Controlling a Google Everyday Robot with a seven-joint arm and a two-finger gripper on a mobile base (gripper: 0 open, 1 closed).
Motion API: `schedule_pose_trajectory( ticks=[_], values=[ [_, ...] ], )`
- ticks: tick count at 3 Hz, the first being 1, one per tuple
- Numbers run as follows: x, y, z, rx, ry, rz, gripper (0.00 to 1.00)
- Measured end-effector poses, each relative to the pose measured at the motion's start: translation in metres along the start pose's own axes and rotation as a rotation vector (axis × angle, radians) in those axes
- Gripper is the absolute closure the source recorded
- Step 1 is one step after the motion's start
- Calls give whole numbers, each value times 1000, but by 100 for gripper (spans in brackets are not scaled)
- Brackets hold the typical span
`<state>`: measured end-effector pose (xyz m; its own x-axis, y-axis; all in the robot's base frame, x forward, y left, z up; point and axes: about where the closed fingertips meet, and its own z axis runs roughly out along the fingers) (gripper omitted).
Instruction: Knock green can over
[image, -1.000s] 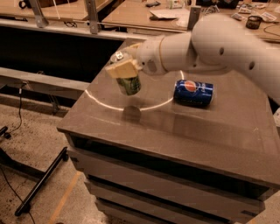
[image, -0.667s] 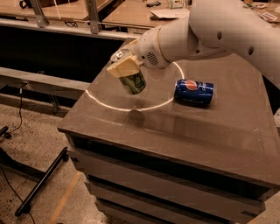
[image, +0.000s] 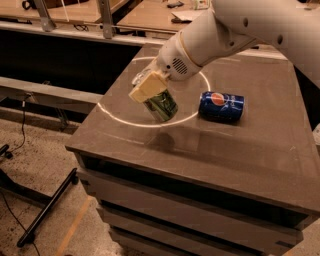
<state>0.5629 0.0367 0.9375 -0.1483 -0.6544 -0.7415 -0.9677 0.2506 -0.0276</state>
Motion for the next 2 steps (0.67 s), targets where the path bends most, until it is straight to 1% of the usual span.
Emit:
schedule_pose_trajectory(
  ticks=[1, 2],
  values=[
    [10, 9, 4, -42, 72, 25, 72],
    [12, 13, 6, -55, 87, 27, 90]
  ],
)
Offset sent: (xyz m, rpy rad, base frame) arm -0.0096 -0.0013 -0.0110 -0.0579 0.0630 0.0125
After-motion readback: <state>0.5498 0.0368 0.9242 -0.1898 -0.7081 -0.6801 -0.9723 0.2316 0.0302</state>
